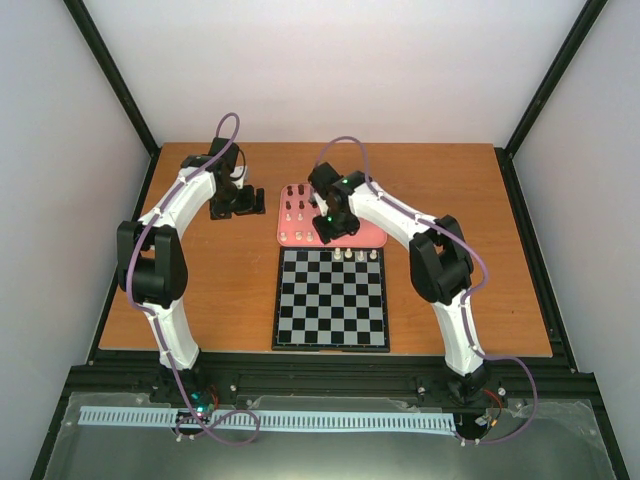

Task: Set up the chess pieces on the board
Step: Place the chess piece on the chessboard, then pick up the chess piece from the storage box.

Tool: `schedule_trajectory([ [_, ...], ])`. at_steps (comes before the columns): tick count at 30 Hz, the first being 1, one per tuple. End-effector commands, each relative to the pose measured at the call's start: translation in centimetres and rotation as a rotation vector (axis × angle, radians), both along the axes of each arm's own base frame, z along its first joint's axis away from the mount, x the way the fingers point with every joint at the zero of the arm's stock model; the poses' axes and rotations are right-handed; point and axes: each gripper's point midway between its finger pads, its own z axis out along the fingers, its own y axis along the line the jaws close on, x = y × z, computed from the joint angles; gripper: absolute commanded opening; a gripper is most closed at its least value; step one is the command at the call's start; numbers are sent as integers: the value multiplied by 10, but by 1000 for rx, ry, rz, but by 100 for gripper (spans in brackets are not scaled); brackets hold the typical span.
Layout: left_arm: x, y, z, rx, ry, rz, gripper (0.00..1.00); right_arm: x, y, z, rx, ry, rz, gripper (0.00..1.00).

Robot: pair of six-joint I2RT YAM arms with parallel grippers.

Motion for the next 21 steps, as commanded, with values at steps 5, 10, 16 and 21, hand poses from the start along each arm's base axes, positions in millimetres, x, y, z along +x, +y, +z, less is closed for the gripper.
schedule_trajectory([
  [5, 3, 1, 19, -2, -54, 6, 100, 35, 17, 9, 65, -29, -38, 48],
  [10, 4, 1, 19, -3, -54, 7, 100, 44, 16, -5, 59, -16, -65, 46],
  [16, 5, -1, 18, -11, -49, 6, 100, 48, 18, -18, 59, 1, -67, 46],
  [21, 5, -1, 16, -14, -44, 5, 100, 51, 19, -25, 57, 8, -67, 45],
])
